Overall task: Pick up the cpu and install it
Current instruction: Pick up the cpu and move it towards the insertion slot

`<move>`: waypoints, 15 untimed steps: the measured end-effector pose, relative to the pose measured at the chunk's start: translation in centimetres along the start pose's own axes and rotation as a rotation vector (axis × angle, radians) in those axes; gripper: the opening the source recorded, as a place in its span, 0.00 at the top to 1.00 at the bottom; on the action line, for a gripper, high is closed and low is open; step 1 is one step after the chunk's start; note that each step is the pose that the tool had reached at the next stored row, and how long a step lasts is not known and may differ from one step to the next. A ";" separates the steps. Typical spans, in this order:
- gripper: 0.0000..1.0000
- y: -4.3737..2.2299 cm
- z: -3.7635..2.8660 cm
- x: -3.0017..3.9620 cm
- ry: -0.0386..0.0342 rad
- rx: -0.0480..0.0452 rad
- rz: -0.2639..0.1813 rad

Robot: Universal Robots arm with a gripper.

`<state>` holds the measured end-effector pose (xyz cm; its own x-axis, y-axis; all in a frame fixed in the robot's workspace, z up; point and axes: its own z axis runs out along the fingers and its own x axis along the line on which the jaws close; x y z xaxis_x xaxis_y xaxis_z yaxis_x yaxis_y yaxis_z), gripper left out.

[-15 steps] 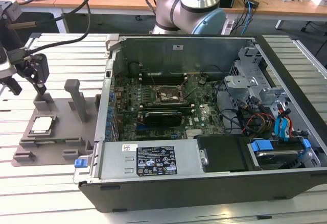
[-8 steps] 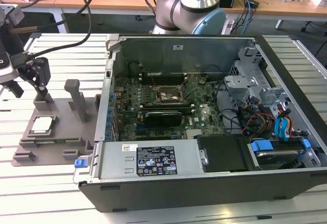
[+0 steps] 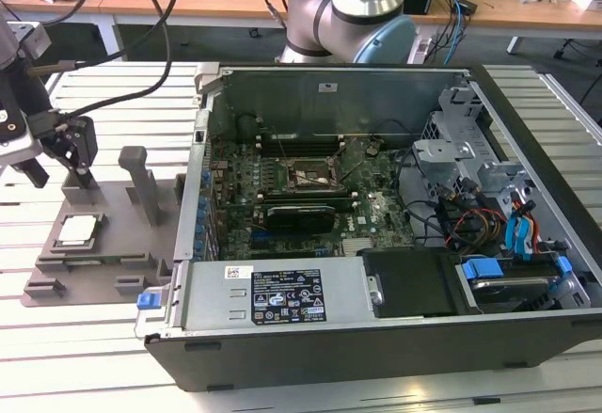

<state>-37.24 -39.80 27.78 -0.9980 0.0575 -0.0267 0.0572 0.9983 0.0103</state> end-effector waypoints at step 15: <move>0.40 -0.01 1.42 0.04 -0.0001 0.0000 0.000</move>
<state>-37.24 -39.80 26.36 -0.9980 0.0575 -0.0267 0.0572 0.9983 0.0103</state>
